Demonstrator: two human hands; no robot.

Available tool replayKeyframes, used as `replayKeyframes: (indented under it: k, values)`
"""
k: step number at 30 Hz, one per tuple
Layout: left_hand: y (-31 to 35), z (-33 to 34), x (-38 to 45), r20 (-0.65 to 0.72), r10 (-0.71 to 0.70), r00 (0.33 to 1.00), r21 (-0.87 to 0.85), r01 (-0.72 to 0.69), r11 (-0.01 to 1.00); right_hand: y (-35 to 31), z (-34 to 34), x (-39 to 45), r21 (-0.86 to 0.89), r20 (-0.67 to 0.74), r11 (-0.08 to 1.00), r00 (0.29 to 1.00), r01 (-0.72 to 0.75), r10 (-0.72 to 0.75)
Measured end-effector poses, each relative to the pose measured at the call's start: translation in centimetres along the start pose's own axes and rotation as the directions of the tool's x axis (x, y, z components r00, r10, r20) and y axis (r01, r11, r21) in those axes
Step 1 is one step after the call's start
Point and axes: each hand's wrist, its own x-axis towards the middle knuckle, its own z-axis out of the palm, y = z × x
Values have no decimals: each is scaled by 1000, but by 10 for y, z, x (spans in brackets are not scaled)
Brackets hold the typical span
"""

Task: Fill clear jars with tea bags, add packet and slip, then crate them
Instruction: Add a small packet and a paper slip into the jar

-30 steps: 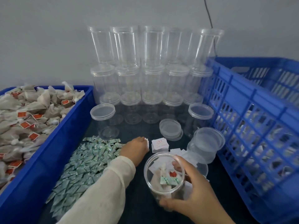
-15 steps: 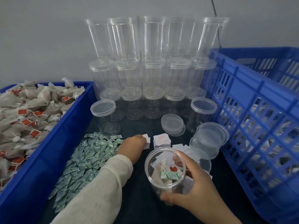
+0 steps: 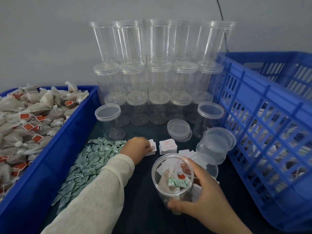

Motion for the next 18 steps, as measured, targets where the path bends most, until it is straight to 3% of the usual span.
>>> replayKeyframes:
  k: [7, 12, 15, 18]
  values:
    - [-4, -2, -13, -217, -114, 969, -242, 60, 968, -1, 0, -2, -29, -5, 1000, 1000, 6, -7]
    - [1, -30, -30, -405, -140, 903, -348, -11, 938, -3, 1, -3, -44, -22, 998, 999, 35, -36]
    - [16, -57, -56, -533, -39, 845, -260, -120, 958, -3, 2, -3, -43, -37, 998, 998, 52, -54]
    - [36, -72, -97, -699, 188, 690, -10, -272, 962, -7, 5, -2, -52, -55, 996, 996, 69, -72]
